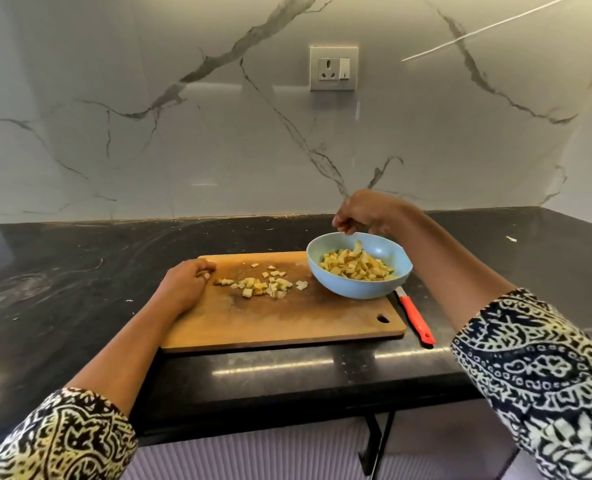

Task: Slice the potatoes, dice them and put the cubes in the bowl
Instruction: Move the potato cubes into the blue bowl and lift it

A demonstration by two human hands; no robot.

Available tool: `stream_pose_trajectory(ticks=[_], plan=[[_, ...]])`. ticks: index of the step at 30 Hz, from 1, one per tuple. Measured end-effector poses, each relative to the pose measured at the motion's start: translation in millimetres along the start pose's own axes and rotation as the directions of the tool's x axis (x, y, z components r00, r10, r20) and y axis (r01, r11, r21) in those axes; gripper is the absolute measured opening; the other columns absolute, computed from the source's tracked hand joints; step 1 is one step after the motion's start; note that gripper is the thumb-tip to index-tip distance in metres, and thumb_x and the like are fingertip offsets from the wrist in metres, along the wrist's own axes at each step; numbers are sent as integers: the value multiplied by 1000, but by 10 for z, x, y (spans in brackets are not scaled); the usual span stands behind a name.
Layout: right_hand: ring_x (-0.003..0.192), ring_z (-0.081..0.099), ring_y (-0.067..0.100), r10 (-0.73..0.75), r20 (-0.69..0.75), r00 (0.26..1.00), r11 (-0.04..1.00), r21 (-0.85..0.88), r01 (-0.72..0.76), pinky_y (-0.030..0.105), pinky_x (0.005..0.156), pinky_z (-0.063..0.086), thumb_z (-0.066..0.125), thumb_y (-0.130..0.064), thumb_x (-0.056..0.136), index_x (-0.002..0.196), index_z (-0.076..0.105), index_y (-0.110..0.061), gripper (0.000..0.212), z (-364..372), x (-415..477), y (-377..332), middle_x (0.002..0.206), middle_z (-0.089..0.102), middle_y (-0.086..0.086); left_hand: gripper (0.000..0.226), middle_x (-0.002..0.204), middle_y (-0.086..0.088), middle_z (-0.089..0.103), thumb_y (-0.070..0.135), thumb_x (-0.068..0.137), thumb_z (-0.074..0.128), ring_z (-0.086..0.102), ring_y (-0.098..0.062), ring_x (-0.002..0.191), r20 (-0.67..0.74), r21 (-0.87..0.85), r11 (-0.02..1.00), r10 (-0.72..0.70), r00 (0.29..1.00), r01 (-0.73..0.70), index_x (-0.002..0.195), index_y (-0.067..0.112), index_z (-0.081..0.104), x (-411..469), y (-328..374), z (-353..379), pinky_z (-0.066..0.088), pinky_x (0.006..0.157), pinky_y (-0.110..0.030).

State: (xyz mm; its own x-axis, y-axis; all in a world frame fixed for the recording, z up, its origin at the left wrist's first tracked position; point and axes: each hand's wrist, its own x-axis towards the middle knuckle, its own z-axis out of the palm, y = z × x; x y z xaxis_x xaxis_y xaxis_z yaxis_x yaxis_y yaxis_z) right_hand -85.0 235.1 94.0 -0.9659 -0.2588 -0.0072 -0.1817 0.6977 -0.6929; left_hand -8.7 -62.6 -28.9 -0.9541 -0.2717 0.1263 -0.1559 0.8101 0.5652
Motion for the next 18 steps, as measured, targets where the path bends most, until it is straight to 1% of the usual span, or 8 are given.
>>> stream_pose_trajectory(ticks=[2, 5, 7, 9, 11, 15, 16, 18], plan=[[78, 64, 20, -70, -70, 995, 996, 48, 73, 29, 80, 54, 50, -2, 94, 95, 68, 1, 18, -11, -9, 14, 95, 68, 15, 33, 136, -10, 50, 15, 100, 43, 49, -27, 121, 0, -4, 1000, -5, 1000, 5, 131, 17, 53, 1, 0, -2, 38, 103, -38], [87, 67, 17, -143, -48, 989, 979, -152, 134, 21, 72, 51, 56, 3, 88, 95, 69, -7, 18, 21, -76, 57, 97, 70, 8, 33, 136, -11, 51, 15, 100, 44, 50, -26, 120, -8, 0, 1000, -5, 1000, 5, 131, 17, 54, 3, 6, 0, 39, 103, -38], [87, 68, 14, -230, -197, 953, 959, -212, 188, 17, 71, 49, 62, 1, 86, 97, 70, -9, 17, 64, -115, 68, 95, 72, 5, 33, 137, -10, 51, 14, 99, 44, 49, -27, 121, -21, -2, 1000, -5, 1000, 5, 130, 16, 55, 5, 14, 5, 38, 103, -38], [97, 65, 18, -323, -299, 898, 916, -336, 218, 20, 82, 47, 70, -9, 84, 107, 68, -10, 23, 134, -169, 35, 108, 68, 9, 33, 137, -10, 51, 15, 99, 45, 49, -27, 122, -43, -6, 1000, -16, 999, 16, 131, 15, 55, -1, 10, 9, 38, 104, -39], [118, 51, 24, -324, -204, 924, 877, -432, 212, 31, 97, 40, 72, -20, 84, 122, 62, -13, 40, 275, -284, -47, 129, 53, 10, 34, 137, -9, 51, 17, 99, 46, 50, -26, 121, -58, 1, 999, -37, 998, 37, 132, 15, 54, -9, 4, 5, 39, 103, -39], [127, 46, 22, -332, 41, 942, 932, -136, 335, 32, 100, 37, 54, -29, 97, 140, 45, -17, 46, 774, -657, -214, 143, 46, 7, 36, 139, -8, 50, 22, 99, 46, 49, -26, 123, -66, 35, 998, -57, 996, 60, 134, 17, 51, -25, -20, -3, 39, 104, -39], [132, 42, 22, -305, 129, 944, 937, -139, 322, 34, 104, 35, 50, -34, 98, 145, 37, -18, 51, 931, -706, -211, 148, 41, 7, 36, 139, -8, 50, 22, 99, 45, 48, -27, 124, -67, 40, 997, -58, 996, 60, 135, 18, 51, -29, -28, -4, 38, 106, -41], [143, 25, 26, -185, 234, 954, 922, -294, 251, 40, 112, 26, 40, -48, 99, 152, 18, -17, 66, 1217, -679, -123, 159, 19, 7, 36, 140, -8, 49, 22, 100, 44, 47, -27, 127, -65, 54, 997, -52, 996, 56, 135, 18, 50, -28, -39, -2, 32, 112, -46]])
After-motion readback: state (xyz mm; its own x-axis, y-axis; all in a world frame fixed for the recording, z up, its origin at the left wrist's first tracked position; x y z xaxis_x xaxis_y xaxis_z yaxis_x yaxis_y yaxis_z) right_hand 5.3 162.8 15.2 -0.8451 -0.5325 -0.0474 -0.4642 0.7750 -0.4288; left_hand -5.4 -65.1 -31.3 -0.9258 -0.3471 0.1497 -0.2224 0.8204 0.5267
